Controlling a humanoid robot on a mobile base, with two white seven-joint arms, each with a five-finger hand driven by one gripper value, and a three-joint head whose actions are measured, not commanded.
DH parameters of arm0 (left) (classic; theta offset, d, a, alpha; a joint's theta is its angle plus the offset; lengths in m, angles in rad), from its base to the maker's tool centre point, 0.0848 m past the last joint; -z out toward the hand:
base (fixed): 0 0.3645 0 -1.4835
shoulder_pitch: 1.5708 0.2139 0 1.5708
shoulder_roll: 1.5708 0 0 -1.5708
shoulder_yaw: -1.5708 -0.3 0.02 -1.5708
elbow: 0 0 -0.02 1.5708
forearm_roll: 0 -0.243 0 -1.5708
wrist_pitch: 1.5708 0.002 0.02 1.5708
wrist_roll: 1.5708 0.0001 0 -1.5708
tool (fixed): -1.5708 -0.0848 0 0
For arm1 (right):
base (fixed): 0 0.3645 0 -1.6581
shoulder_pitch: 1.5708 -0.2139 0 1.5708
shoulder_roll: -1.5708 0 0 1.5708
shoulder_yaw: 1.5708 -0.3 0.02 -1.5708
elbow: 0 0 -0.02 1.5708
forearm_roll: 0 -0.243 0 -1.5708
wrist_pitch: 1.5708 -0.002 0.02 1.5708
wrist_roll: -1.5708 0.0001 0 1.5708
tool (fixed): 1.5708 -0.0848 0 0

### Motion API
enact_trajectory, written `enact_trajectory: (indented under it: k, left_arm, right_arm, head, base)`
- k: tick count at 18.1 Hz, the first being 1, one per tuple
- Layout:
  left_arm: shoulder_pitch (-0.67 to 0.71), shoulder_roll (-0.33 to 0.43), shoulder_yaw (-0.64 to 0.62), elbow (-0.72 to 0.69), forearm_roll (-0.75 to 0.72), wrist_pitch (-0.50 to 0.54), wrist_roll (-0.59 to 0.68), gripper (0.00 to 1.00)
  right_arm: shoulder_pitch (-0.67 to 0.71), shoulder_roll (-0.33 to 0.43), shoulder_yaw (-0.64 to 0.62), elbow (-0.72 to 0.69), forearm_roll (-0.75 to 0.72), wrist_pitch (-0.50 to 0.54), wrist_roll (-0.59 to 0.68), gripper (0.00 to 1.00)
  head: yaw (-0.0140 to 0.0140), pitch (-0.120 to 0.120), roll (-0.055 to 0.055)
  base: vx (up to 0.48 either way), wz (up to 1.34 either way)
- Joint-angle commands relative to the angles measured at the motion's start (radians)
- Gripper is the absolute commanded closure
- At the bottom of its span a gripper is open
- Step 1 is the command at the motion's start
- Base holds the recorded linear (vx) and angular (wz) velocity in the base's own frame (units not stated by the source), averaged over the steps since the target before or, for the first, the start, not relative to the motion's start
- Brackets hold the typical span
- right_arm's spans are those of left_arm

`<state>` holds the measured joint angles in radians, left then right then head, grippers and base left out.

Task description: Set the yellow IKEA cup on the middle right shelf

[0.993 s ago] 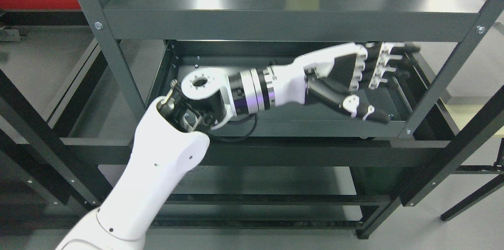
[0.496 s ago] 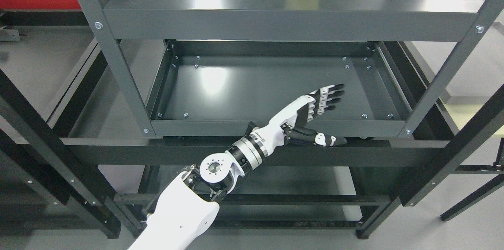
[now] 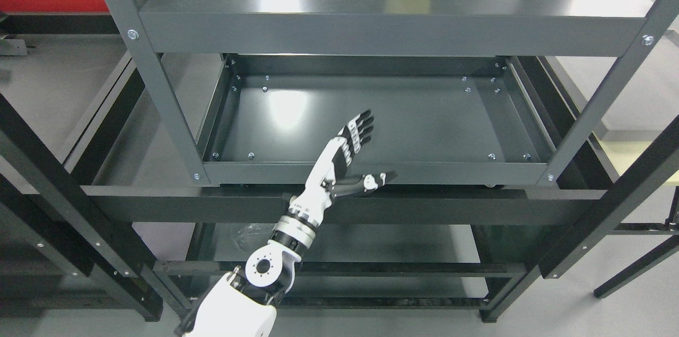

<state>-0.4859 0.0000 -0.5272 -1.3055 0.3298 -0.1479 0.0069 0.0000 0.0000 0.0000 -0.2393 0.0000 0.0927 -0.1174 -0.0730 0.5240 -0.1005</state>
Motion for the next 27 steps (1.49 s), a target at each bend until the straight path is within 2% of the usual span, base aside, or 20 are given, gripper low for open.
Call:
enact_trajectory:
  k: [1, 5, 9, 13, 15, 21, 24, 27]
  left_arm:
    - [0.214, 0.017, 0.24, -0.363, -0.017, 0.22, -0.005, 0.01]
    - [0.234, 0.017, 0.338, -0.468, -0.018, 0.283, -0.008, 0.01]
    - [0.068, 0.017, 0.401, -0.469, -0.018, 0.291, -0.008, 0.01]
    - [0.001, 0.017, 0.411, -0.469, -0.018, 0.303, -0.008, 0.01]
    - [-0.007, 0.017, 0.424, -0.469, -0.018, 0.342, -0.008, 0.01]
    - [0.059, 0.017, 0.391, -0.469, -0.04, 0.378, -0.008, 0.01]
    - [0.114, 0.017, 0.374, -0.469, -0.043, 0.346, -0.01, 0.01]
    - [0.182, 0.017, 0.351, -0.469, -0.063, 0.265, -0.01, 0.01]
  right_arm:
    - [0.014, -0.017, 0.017, 0.0, -0.025, 0.001, 0.001, 0.01]
    - [0.014, -0.017, 0.017, 0.0, -0.025, 0.001, 0.001, 0.01]
    - [0.014, -0.017, 0.017, 0.0, -0.025, 0.001, 0.001, 0.01]
    - [0.014, -0.017, 0.017, 0.0, -0.025, 0.001, 0.001, 0.01]
    - [0.014, -0.017, 0.017, 0.0, -0.025, 0.001, 0.001, 0.01]
    - [0.014, -0.017, 0.017, 0.0, -0.025, 0.001, 0.001, 0.01]
    - [0.014, -0.017, 0.017, 0.0, -0.025, 0.001, 0.001, 0.01]
    - [0.014, -0.017, 0.017, 0.0, -0.025, 0.001, 0.001, 0.01]
  head:
    - [0.0, 0.0, 0.0]
    - [0.0, 0.0, 0.0]
    - [0.0, 0.0, 0.0]
    - [0.0, 0.0, 0.0]
    - [0.0, 0.0, 0.0]
    - [0.0, 0.0, 0.0]
    - [0.0, 0.0, 0.0]
    - [0.0, 0.0, 0.0]
  base:
    - [0.0, 0.0]
    - [0.0, 0.0]
    - [0.0, 0.0]
    - [0.0, 0.0]
    - [0.0, 0.0]
    - [0.0, 0.0]
    - [0.0, 0.0]
    - [0.0, 0.0]
